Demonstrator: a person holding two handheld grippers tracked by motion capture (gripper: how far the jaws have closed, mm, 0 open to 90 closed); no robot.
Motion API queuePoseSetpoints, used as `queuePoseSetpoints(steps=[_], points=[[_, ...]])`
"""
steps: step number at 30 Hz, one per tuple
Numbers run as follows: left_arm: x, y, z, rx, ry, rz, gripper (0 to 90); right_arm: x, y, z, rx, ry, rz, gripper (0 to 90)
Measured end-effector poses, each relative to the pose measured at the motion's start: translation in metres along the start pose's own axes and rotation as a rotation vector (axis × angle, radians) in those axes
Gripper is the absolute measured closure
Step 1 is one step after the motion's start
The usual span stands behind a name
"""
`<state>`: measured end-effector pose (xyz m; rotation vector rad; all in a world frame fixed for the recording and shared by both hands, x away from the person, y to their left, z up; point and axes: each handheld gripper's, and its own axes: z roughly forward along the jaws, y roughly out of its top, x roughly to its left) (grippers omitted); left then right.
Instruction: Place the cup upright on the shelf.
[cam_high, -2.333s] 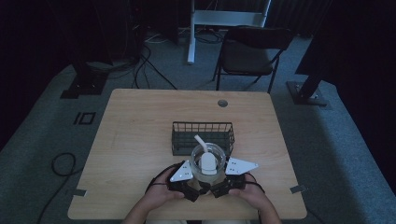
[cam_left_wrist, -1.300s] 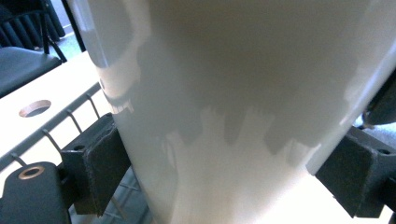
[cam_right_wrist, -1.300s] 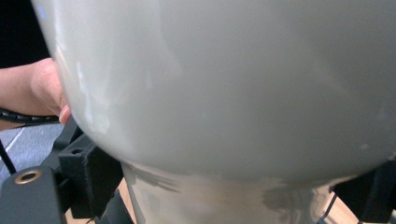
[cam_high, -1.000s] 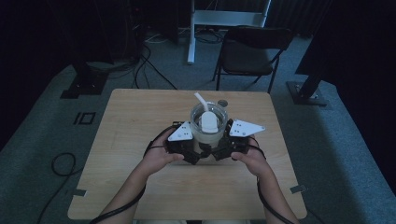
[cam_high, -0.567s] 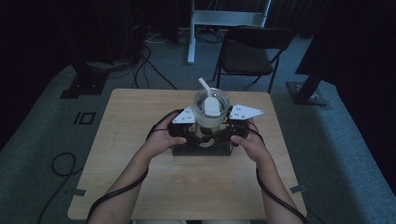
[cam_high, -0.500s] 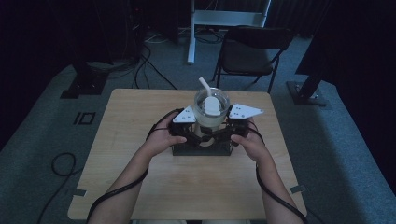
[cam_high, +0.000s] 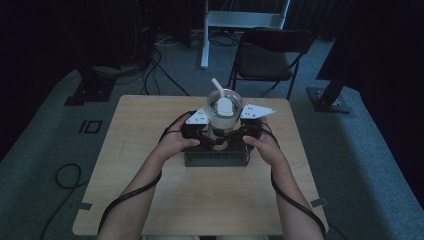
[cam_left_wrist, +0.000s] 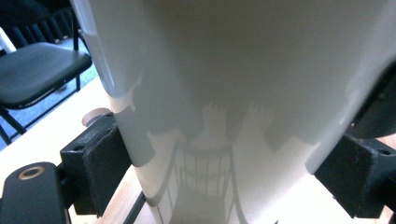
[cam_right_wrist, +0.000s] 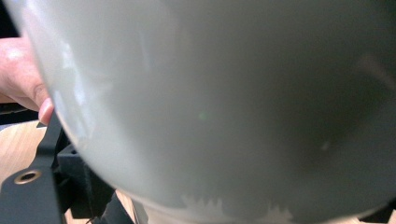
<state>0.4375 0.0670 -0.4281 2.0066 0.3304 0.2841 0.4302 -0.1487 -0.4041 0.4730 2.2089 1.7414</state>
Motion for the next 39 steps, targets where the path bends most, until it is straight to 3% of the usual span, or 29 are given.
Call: queuePoseSetpoints(steps=[11,16,22,30,33,35,39], points=[[0.004,-0.006,0.006,0.023,-0.02,-0.039,11.4,-0.004,-0.011,0.005,0.007,-0.013,0.032,8.8],[0.006,-0.006,0.008,0.052,-0.02,-0.062,11.3,-0.005,-0.014,0.006,0.008,-0.017,0.054,8.8],[0.007,-0.005,0.011,0.079,-0.005,-0.047,11.2,-0.007,-0.017,0.007,0.017,-0.034,0.062,8.7],[0.006,-0.003,0.013,0.131,0.001,-0.08,11.1,-0.008,-0.026,0.008,0.02,-0.051,0.091,8.7],[0.007,-0.004,0.012,0.144,0.002,-0.092,11.5,-0.008,-0.03,0.009,0.052,-0.062,0.076,8.7],[0.006,-0.005,0.011,0.173,0.014,-0.072,13.7,-0.008,-0.034,0.011,0.102,-0.08,0.045,8.8],[0.006,-0.008,0.012,0.179,0.006,-0.089,14.2,-0.007,-0.038,0.013,0.107,-0.091,0.05,8.7]])
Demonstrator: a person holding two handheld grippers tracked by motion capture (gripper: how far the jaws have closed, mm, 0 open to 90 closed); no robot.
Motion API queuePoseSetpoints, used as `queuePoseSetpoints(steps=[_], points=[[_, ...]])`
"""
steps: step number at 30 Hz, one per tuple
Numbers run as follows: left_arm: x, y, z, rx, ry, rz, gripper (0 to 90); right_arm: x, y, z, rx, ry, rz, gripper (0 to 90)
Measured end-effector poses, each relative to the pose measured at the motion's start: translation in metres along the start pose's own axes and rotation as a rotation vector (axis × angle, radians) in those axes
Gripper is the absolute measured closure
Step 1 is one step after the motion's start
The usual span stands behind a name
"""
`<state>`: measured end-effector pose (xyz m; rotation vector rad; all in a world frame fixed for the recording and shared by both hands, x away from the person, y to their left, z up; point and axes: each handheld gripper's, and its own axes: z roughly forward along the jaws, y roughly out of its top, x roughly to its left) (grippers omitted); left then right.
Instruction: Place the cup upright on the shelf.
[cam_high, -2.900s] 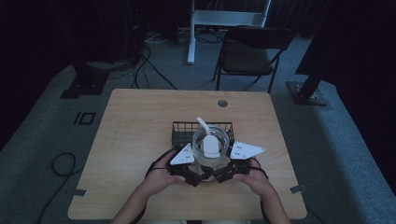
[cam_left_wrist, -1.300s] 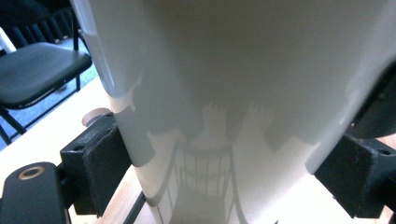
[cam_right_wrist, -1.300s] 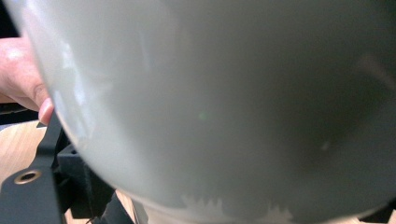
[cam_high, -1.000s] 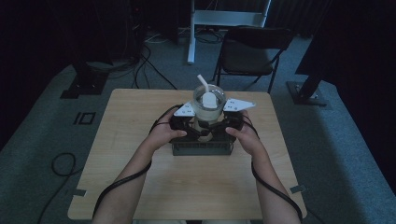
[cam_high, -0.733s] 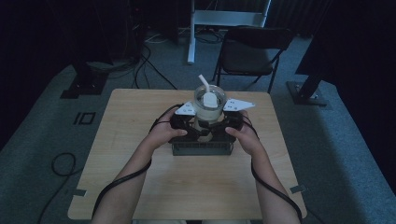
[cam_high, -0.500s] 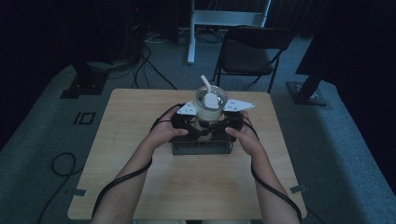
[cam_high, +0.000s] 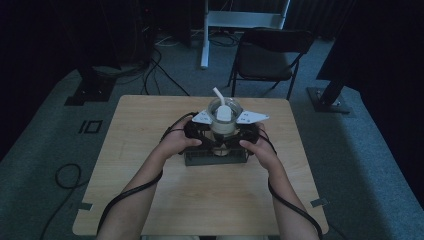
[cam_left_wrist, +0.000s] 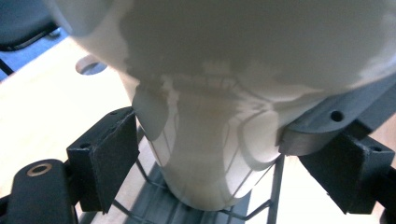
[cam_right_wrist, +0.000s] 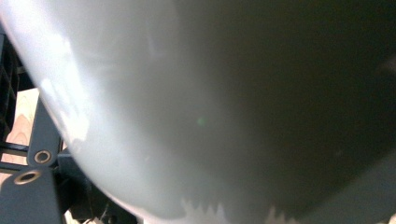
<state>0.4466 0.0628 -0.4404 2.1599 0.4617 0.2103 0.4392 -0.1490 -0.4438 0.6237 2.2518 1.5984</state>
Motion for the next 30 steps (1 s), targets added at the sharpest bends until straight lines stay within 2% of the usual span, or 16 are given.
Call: queuePoseSetpoints(steps=[5,8,11,14,16,20,25,30], points=[[-0.003,-0.003,0.0,-0.005,0.01,0.008,14.5,0.005,-0.002,-0.001,-0.01,-0.024,-0.013,8.8],[-0.006,-0.006,0.0,-0.026,0.021,-0.008,14.3,0.008,-0.008,0.0,-0.058,-0.041,-0.01,8.6],[-0.009,-0.01,0.001,-0.063,0.026,-0.037,14.7,0.009,-0.011,-0.002,-0.076,-0.057,0.002,8.6],[-0.012,-0.012,0.0,-0.088,0.032,-0.05,15.0,0.011,-0.013,-0.004,-0.081,-0.071,0.014,8.6],[-0.013,-0.014,-0.001,-0.091,0.046,-0.042,15.0,0.012,-0.012,-0.004,-0.072,-0.085,0.006,8.6],[-0.014,-0.019,-0.004,-0.116,0.063,-0.065,15.0,0.016,-0.011,-0.002,-0.059,-0.104,-0.009,8.6],[-0.018,-0.022,-0.012,-0.155,0.08,-0.088,15.0,0.016,-0.013,-0.008,-0.071,-0.137,0.051,8.6],[-0.02,-0.025,-0.013,-0.161,0.087,-0.095,15.0,0.02,-0.012,-0.013,-0.06,-0.15,0.041,8.6]])
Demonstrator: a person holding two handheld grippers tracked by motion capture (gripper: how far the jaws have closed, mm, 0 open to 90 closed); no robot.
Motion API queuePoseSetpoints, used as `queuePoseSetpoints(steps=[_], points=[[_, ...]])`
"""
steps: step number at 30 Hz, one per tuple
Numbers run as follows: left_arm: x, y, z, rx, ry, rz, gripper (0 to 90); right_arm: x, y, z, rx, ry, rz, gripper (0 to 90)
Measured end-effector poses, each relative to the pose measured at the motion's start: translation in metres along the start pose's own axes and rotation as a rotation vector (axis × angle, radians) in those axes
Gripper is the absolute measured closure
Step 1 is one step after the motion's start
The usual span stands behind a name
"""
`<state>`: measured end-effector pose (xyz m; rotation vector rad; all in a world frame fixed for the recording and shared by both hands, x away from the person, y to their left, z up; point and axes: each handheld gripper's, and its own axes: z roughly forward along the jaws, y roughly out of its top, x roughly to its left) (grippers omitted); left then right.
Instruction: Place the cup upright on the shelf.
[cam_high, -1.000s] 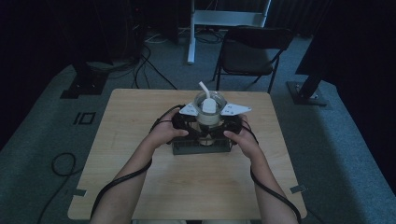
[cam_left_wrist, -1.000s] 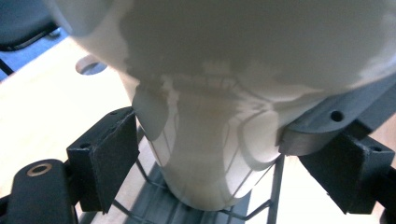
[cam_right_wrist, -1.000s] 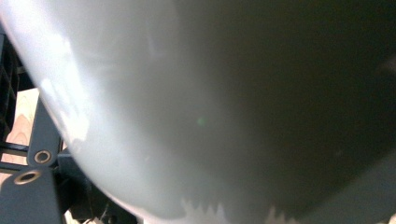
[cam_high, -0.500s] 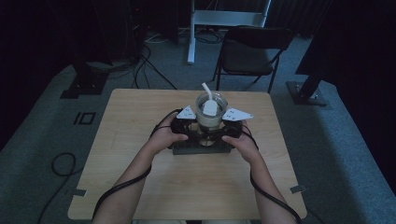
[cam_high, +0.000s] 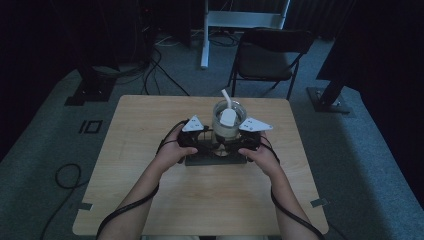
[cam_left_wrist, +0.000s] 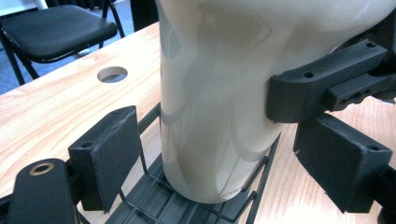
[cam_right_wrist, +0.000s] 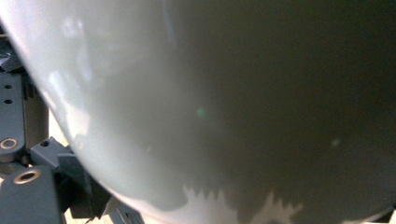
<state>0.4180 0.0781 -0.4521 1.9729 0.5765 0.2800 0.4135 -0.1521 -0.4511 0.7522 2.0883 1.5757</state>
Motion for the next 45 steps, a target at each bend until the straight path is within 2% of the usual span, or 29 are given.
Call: queuePoseSetpoints(steps=[4,7,14,18,24,26,29,33,35,39,43,45], points=[[-0.003,0.0,-0.002,-0.007,0.001,0.007,15.0,0.001,-0.001,-0.003,-0.003,-0.006,0.003,8.7],[-0.006,0.0,-0.005,-0.014,0.019,0.017,15.0,0.001,-0.002,-0.004,-0.005,-0.019,0.015,8.6],[-0.011,-0.001,-0.015,-0.052,0.027,-0.004,15.0,0.004,-0.002,-0.004,-0.007,-0.04,0.015,8.6],[-0.014,0.0,-0.02,-0.063,0.031,0.005,15.0,0.005,-0.003,-0.005,-0.009,-0.053,0.029,8.6],[-0.016,0.002,-0.028,-0.078,0.045,-0.005,15.0,0.008,-0.003,0.0,-0.009,-0.072,0.014,8.7],[-0.017,0.003,-0.03,-0.074,0.052,-0.007,14.9,0.009,-0.004,0.003,0.004,-0.079,-0.007,8.8],[-0.019,0.002,-0.033,-0.077,0.059,-0.013,15.0,0.008,-0.006,0.004,-0.002,-0.076,0.002,8.9],[-0.023,-0.004,-0.035,-0.079,0.06,-0.024,15.0,0.009,-0.011,0.002,-0.01,-0.083,0.005,8.8],[-0.025,-0.009,-0.035,-0.077,0.052,-0.031,15.0,0.009,-0.013,-0.001,-0.012,-0.082,0.022,8.8],[-0.028,-0.022,-0.033,-0.07,0.052,-0.049,15.0,0.01,-0.015,-0.006,0.009,-0.085,0.023,8.8],[-0.03,-0.029,-0.033,-0.064,0.056,-0.056,14.9,0.013,-0.018,-0.014,0.015,-0.096,0.001,8.8],[-0.031,-0.03,-0.034,-0.065,0.058,-0.057,14.9,0.013,-0.019,-0.02,0.008,-0.1,0.014,8.8]])
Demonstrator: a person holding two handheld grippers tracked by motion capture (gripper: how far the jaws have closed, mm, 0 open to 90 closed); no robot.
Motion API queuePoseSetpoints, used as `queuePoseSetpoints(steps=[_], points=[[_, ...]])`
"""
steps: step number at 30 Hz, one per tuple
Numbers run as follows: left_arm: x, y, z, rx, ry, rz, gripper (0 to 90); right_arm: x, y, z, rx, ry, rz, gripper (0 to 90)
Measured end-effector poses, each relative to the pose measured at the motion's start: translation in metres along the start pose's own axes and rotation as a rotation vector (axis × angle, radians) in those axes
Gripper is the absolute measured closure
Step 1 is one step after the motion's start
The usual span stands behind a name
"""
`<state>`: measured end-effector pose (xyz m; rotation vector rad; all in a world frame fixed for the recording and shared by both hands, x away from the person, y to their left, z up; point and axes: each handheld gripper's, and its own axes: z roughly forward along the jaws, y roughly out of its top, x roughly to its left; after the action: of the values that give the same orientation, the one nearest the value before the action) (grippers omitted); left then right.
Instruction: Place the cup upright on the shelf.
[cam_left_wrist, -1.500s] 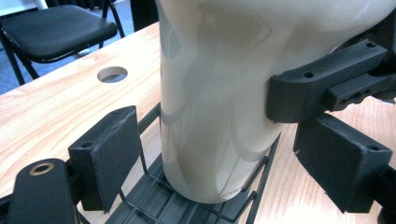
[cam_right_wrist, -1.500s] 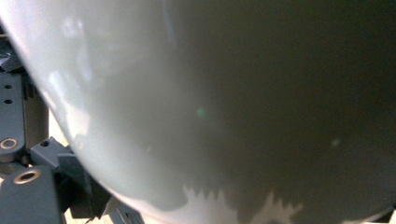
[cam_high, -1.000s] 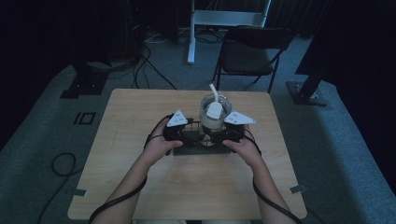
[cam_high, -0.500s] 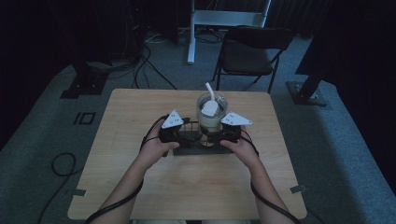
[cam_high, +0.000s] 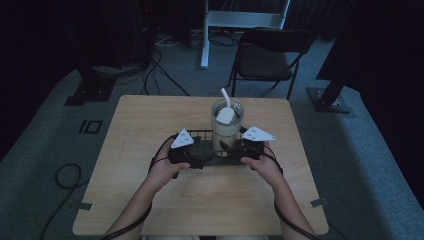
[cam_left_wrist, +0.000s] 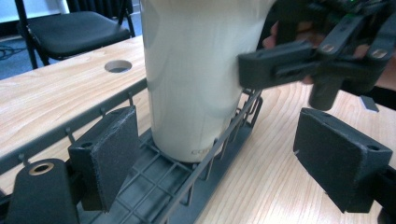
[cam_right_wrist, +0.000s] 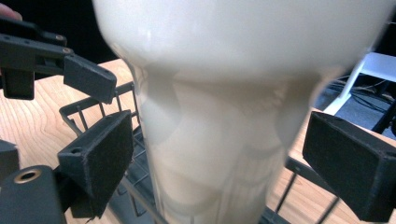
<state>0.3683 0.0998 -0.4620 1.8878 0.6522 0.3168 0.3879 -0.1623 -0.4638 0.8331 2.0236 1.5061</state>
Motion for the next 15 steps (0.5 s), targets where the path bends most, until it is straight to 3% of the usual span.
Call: queuePoseSetpoints(steps=[7,15], points=[[-0.004,-0.004,-0.012,-0.02,0.005,-0.002,14.9,-0.001,-0.007,-0.02,-0.013,-0.023,0.02,8.8],[-0.003,-0.017,-0.031,-0.025,0.035,-0.011,14.9,-0.008,-0.02,-0.055,-0.043,-0.087,0.049,8.8]])
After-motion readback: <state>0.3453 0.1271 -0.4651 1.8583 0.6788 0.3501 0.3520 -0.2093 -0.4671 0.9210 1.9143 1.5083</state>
